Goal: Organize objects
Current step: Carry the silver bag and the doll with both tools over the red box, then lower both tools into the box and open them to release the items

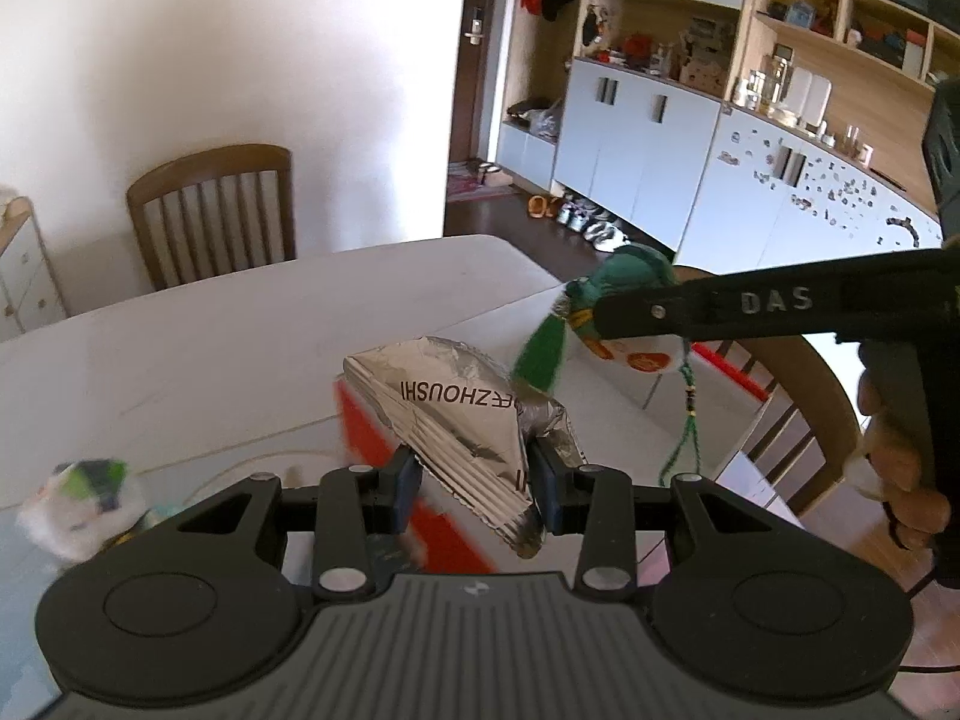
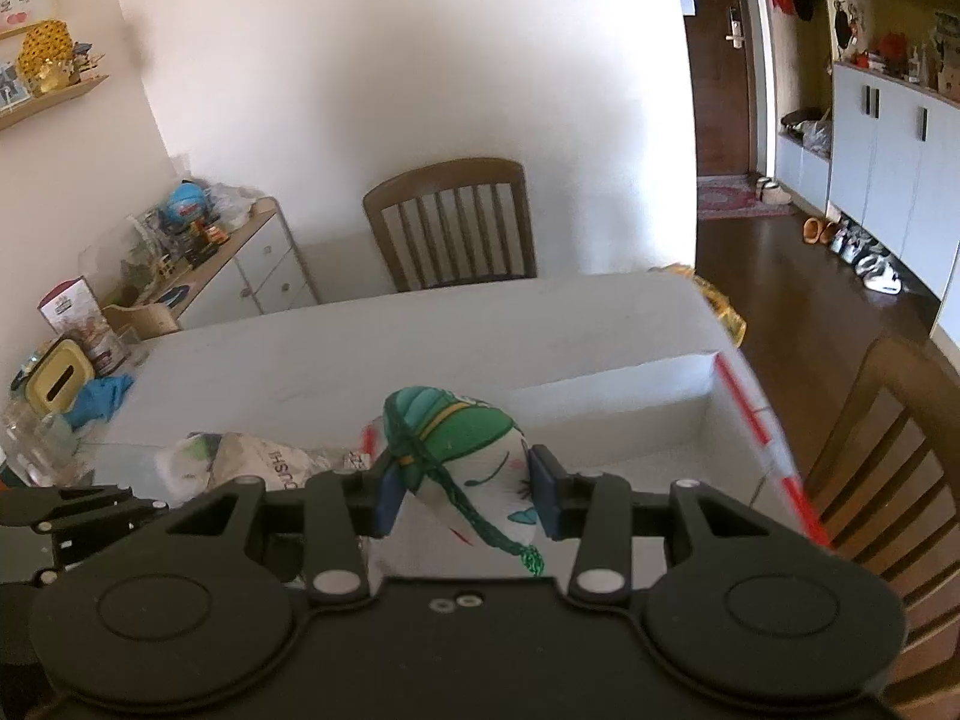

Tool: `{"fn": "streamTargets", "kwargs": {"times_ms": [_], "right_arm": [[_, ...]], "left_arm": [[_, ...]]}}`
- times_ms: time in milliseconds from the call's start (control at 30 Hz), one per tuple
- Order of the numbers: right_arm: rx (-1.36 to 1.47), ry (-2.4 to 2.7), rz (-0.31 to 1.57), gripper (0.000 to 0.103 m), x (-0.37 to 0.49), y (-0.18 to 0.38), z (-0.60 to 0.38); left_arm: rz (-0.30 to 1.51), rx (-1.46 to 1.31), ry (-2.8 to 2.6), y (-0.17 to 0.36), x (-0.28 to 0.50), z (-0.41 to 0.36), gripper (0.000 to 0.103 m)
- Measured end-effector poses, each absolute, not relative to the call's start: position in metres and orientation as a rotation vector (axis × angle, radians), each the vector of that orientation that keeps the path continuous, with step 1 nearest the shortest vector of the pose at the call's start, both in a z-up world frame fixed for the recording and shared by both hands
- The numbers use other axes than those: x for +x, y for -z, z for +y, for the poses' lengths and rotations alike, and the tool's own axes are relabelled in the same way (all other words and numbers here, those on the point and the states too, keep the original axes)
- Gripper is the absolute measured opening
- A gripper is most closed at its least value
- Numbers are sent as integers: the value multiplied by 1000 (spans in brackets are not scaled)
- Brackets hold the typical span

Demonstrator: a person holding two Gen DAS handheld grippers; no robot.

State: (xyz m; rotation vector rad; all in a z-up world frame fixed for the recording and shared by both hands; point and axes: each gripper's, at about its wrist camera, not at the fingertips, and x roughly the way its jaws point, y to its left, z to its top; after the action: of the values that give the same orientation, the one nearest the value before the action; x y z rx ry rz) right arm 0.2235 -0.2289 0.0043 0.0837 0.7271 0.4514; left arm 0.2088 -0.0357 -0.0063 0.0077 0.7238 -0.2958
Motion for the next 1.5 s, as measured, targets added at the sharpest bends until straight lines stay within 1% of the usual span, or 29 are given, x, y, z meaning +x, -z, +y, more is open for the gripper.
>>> {"fn": "streamTargets", "kwargs": {"times_ms": [300, 467, 533, 800, 1100, 1367, 1433, 1500], "right_arm": [[81, -413, 800, 42, 269, 31, -263], [72, -394, 861, 42, 284, 59, -277], [74, -387, 894, 42, 288, 71, -280], [64, -367, 986, 42, 292, 105, -289], [65, -352, 1039, 43, 288, 119, -294], [55, -363, 1058, 48, 288, 118, -290], [57, -361, 1056, 48, 287, 117, -290], [59, -362, 1052, 49, 287, 116, -292]], "left_arm": [[795, 39, 321, 33, 258, -89, 38], [906, 60, 336, 64, 283, -110, 38], [923, 93, 334, 73, 288, -118, 38], [1028, 95, 332, 105, 306, -124, 38], [1095, 87, 336, 120, 316, -133, 39], [1109, 86, 323, 121, 318, -134, 40], [1102, 89, 311, 119, 319, -134, 43], [1095, 82, 306, 118, 317, -132, 44]]}}
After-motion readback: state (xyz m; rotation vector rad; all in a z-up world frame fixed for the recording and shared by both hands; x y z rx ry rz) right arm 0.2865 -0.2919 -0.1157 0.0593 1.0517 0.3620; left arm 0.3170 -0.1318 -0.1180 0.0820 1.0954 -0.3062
